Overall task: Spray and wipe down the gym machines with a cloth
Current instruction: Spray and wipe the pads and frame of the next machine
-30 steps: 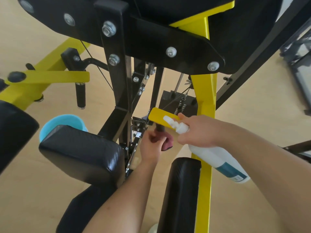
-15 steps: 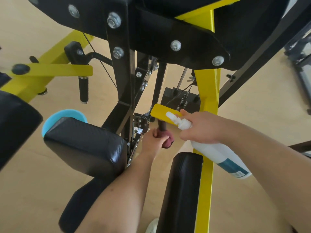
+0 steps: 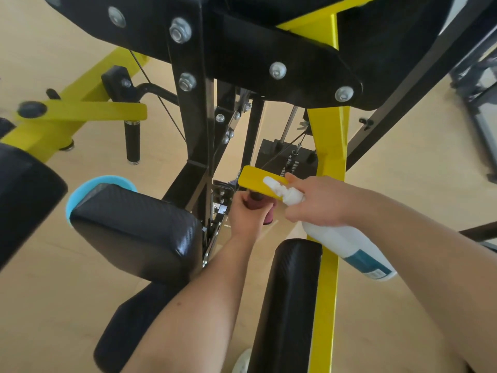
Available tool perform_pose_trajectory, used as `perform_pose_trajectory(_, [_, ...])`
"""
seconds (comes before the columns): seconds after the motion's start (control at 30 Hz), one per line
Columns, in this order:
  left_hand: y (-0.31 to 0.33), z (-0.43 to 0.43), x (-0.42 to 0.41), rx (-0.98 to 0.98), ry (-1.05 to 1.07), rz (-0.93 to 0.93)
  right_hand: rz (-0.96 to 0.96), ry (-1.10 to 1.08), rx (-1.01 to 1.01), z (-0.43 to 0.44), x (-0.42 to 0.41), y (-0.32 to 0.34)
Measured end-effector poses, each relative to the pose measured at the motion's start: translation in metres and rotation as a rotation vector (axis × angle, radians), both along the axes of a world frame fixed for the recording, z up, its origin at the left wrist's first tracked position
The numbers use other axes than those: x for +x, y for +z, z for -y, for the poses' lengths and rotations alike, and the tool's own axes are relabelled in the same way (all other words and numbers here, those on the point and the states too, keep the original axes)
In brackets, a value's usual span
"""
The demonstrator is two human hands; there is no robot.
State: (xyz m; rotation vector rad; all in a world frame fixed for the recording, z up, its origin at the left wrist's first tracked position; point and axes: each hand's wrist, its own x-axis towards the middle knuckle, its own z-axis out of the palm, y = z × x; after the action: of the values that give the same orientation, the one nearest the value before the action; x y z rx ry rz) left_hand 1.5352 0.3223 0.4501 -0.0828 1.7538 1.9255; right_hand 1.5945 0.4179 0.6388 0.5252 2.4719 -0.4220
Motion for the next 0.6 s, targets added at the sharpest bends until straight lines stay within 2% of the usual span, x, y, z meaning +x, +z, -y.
perform_pose_trajectory(0.17, [-0.01,0.011,0.004,-0.058,0.079,-0.012,-0.03,0.009,-0.033,-0.004,0.004,-0.003])
perform_pose_trajectory(0.3, [-0.026,0.008,0.004,-0.143,-0.033,-0.021,-0.029,-0.015,-0.026,-0.004,0.003,-0.006])
perform_pose_trajectory(0.4, [-0.016,0.006,0.007,-0.132,-0.043,-0.061,-0.028,-0.013,-0.023,-0.004,0.004,-0.007])
perform_pose_trajectory(0.5, [0.007,0.003,-0.002,0.028,0.058,-0.102,-0.041,-0.009,-0.022,-0.006,0.004,-0.009])
perform_pose_trajectory(0.6, [0.005,-0.001,-0.009,-0.014,0.101,-0.097,-0.047,-0.052,-0.024,-0.006,0.004,-0.011])
